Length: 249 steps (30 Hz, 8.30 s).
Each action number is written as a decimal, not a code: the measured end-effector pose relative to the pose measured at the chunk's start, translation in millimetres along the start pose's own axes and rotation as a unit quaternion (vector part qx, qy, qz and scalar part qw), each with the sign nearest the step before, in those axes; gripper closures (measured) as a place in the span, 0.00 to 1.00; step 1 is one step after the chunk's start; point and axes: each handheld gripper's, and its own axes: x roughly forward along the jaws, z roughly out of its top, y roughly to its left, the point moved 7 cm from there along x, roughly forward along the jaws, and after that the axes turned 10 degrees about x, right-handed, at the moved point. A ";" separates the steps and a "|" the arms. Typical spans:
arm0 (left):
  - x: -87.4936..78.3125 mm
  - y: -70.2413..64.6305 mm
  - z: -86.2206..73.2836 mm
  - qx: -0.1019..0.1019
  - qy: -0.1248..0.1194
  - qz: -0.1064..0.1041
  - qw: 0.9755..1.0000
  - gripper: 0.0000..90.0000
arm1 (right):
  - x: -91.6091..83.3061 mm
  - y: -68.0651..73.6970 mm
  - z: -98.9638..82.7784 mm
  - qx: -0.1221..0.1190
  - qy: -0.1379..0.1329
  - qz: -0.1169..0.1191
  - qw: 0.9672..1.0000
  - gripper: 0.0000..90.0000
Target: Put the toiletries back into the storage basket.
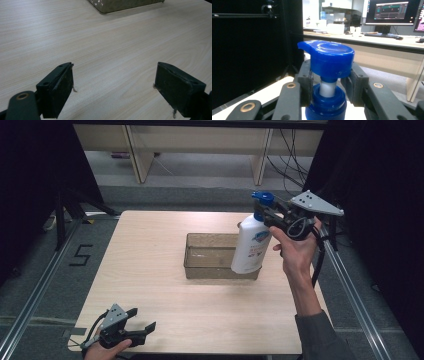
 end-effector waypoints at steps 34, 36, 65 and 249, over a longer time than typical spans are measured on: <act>-1.4 -1.8 1.5 -0.001 -0.005 -0.007 1.000 0.16 | 48.5 -35.1 -37.9 0.026 0.030 -0.025 0.999 0.69; -0.8 -1.8 1.5 -0.001 -0.006 -0.008 1.000 0.16 | 49.9 -35.9 -40.6 0.026 0.030 -0.023 0.999 0.69; -0.7 -2.7 2.3 -0.003 -0.012 -0.011 1.000 0.16 | 52.4 -36.9 -74.6 0.041 0.055 -0.019 0.998 0.69; 1.1 -3.9 3.0 -0.002 -0.011 -0.007 1.000 0.16 | -33.4 14.6 -175.5 0.092 0.089 0.052 0.990 0.17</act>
